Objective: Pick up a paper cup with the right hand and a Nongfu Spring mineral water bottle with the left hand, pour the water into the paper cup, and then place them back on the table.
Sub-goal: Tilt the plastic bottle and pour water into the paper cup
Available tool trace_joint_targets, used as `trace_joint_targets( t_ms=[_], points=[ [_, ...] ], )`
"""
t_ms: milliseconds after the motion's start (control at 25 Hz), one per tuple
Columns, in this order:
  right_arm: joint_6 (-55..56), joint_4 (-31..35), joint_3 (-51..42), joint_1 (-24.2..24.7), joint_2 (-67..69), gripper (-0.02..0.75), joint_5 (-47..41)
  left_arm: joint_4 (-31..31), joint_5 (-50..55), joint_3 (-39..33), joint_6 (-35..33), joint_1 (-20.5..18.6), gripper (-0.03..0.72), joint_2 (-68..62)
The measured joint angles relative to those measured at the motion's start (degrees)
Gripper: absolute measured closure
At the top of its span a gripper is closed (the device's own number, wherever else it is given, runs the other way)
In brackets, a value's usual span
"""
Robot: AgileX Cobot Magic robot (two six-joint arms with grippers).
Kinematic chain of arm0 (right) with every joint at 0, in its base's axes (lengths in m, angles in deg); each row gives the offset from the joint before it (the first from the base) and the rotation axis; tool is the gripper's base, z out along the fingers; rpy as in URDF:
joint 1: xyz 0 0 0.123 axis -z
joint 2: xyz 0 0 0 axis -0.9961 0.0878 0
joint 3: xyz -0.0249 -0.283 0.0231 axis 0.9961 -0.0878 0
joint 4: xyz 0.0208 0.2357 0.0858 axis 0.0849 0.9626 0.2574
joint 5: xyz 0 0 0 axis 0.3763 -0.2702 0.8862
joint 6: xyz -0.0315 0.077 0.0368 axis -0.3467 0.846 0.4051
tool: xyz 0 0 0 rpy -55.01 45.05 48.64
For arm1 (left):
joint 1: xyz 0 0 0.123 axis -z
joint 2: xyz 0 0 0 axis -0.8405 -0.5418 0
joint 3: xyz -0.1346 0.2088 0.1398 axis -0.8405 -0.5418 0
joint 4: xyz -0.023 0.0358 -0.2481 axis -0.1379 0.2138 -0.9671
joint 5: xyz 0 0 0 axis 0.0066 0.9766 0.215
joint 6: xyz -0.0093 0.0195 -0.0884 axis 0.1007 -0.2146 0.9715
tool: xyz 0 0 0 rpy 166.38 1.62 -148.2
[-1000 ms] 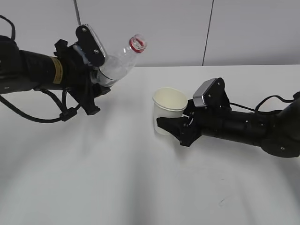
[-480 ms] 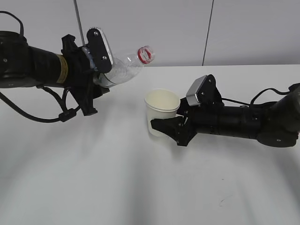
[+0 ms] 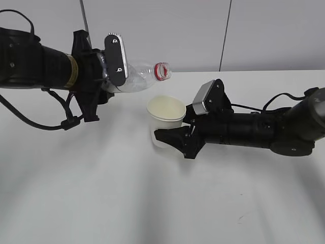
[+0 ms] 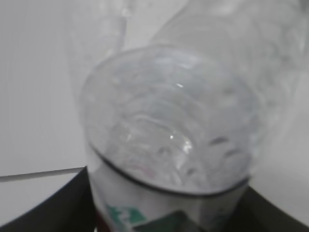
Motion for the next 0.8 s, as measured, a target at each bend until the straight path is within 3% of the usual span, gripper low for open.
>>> trace_joint_targets(
  t_ms=[800],
  points=[
    [0.14, -0.04, 0.48, -0.22, 0.00, 0.209, -3.73, 10.32, 5.80, 0.00, -0.11, 0.30, 0.282, 0.00]
  ],
)
